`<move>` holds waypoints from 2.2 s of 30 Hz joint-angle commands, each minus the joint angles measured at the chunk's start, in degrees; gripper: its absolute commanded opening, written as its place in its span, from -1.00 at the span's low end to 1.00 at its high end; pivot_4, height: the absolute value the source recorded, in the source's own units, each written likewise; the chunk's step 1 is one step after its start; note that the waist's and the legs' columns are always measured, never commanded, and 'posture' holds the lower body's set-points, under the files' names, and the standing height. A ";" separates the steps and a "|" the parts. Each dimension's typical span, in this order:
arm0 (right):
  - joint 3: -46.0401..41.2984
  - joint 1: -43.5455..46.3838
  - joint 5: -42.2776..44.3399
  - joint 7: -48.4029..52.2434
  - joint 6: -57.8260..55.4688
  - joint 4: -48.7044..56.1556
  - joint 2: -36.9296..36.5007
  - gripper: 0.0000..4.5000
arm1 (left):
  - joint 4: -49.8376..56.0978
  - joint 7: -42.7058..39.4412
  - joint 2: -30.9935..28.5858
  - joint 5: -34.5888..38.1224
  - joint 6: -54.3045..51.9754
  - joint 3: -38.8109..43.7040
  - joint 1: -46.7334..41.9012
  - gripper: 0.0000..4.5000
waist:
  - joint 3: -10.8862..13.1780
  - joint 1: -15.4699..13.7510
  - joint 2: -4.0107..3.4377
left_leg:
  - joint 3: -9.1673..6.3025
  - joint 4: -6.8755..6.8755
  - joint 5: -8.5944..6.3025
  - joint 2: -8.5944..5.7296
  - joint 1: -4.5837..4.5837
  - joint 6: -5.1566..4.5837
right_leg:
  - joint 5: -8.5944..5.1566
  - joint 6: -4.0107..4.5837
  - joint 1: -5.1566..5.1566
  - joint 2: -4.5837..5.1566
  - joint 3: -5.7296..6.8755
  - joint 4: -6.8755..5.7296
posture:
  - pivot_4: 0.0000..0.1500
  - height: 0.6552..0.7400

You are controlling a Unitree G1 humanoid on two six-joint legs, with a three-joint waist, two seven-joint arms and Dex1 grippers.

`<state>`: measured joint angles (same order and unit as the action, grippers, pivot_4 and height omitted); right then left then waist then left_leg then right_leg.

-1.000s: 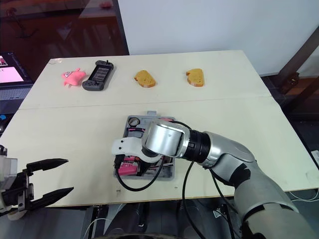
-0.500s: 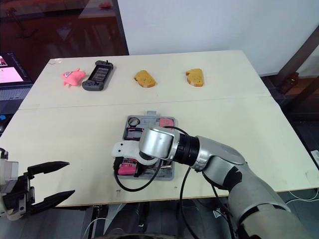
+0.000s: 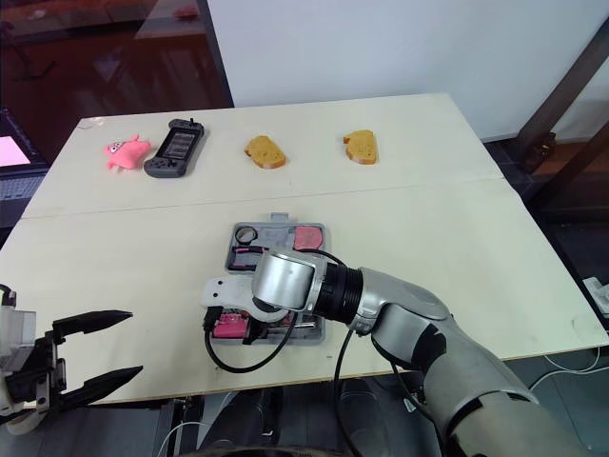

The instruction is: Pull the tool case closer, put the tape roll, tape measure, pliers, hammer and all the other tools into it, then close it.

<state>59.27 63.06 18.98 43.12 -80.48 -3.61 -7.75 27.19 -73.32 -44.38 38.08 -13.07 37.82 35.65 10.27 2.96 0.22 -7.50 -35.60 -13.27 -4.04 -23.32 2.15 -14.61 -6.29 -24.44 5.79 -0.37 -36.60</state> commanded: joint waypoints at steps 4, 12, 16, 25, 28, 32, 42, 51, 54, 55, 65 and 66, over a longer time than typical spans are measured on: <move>-2.02 -0.20 -0.79 -1.40 -0.23 0.54 1.08 -0.36 | 0.29 -0.85 -0.31 -0.21 0.67 0.19 0.06 1.00 | 0.00 -0.06 0.00 | -0.01 -0.01 0.02 0.00 0.00 0.03 | -0.01 0.01 -0.03 0.00 0.00 -0.07 | 1.00 1.00; -15.77 4.39 5.28 1.72 -6.55 7.55 -2.72 0.62 | -1.22 -1.46 -0.85 -0.37 0.84 -0.27 -1.61 1.00 | -0.01 -0.54 0.02 | 0.04 -0.07 0.05 -0.05 -0.08 0.09 | -0.01 0.01 -0.08 0.02 -0.09 -0.28 | 1.00 1.00; -26.28 0.86 8.09 1.73 -5.36 12.67 -5.75 0.62 | -2.11 -1.66 -1.21 -0.46 0.73 -0.80 -3.28 1.00 | -0.02 -0.51 0.04 | 0.03 -0.09 0.05 -0.06 -0.07 0.09 | -0.01 0.01 -0.03 0.04 -0.06 -0.25 | 1.00 1.00; -23.79 -23.45 -2.81 7.93 39.08 19.57 -18.40 0.23 | -4.39 -1.72 -2.61 -0.90 -0.05 -3.88 -8.31 1.00 | -0.10 -0.39 0.22 | 0.36 -0.12 0.06 -0.03 -0.06 0.08 | 0.00 -0.04 0.07 0.05 -0.19 -0.34 | 1.00 1.00; -24.67 -28.33 -3.27 8.96 46.14 16.64 -16.61 -0.43 | -5.02 -1.96 -2.98 -1.19 -0.09 -4.65 -9.33 1.00 | -0.09 -0.36 0.21 | 0.42 -0.07 0.06 0.09 -0.03 0.08 | -0.01 -0.03 0.03 -0.05 -0.27 -0.37 | 1.00 1.00; -24.30 -31.11 -5.40 9.82 52.43 12.67 -14.31 -0.98 | -5.33 -2.50 -3.59 -1.16 -0.13 -4.59 -9.42 1.00 | -0.09 -0.46 0.22 | 0.62 -0.10 0.06 0.19 0.02 0.08 | 0.00 -0.02 -0.01 -0.15 -0.48 -0.39 | 1.00 1.00; -23.30 -33.38 -8.20 13.50 56.89 8.17 -12.34 -0.98 | -5.58 -3.62 -5.20 -0.65 -0.89 -4.18 -9.90 1.00 | -0.10 -0.75 0.24 | 0.63 -0.20 0.06 0.20 0.02 0.08 | -0.09 0.14 0.05 -0.15 -0.50 -0.37 | 1.00 1.00; -21.23 -35.74 -13.10 15.23 60.18 -0.25 -12.33 -0.98 | -6.30 -3.64 -5.16 -1.16 -0.77 -3.50 -9.94 1.00 | -0.10 -0.73 0.25 | 0.66 -0.21 0.06 0.20 0.02 0.08 | -0.01 0.00 0.05 -0.16 -0.52 -0.38 | 1.00 1.00; -19.98 -36.42 -16.04 14.78 62.06 -4.96 -12.17 -0.98 | -6.18 -3.53 -4.89 -1.30 -0.55 -3.75 -9.81 1.00 | -0.13 -0.64 0.28 | 0.68 -0.20 0.06 0.20 0.05 0.08 | -0.01 0.00 0.05 -0.16 -0.53 -0.39 | 1.00 1.00; -19.33 -36.54 -17.56 14.60 63.07 -7.29 -12.42 -0.98 | -6.02 -3.35 -4.80 -1.27 -0.57 -3.91 -9.91 1.00 | -0.17 -0.62 0.33 | 0.69 -0.17 0.06 0.22 0.09 0.08 | -0.01 0.00 0.08 -0.17 -0.54 -0.39 | 1.00 1.00; -29.26 -38.40 -7.45 17.87 61.96 1.48 -11.53 -0.98 | -7.30 -2.03 -5.35 -4.14 0.09 -6.37 -11.27 1.00 | -0.31 -1.09 0.45 | 0.79 0.34 0.05 0.50 1.26 0.09 | -0.17 0.33 1.27 -0.37 -0.57 0.23 | 1.00 1.00; -31.91 -38.46 -4.87 17.81 59.65 5.28 -11.99 -0.98 | -7.82 -1.00 -5.46 -5.10 -0.36 -6.86 -11.69 1.00 | -0.30 -1.15 0.45 | 0.79 0.33 0.05 0.50 1.17 0.09 | -0.16 0.32 1.22 -0.37 -0.58 0.27 | 1.00 1.00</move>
<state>32.27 23.68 9.33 60.23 -18.59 -5.40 -19.49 19.87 -75.51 -49.09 34.58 -14.10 31.69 24.37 9.97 1.82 0.67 -6.70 -35.27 -13.22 -3.55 -22.29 2.23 -14.75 -5.97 -23.36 5.42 -0.97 -36.31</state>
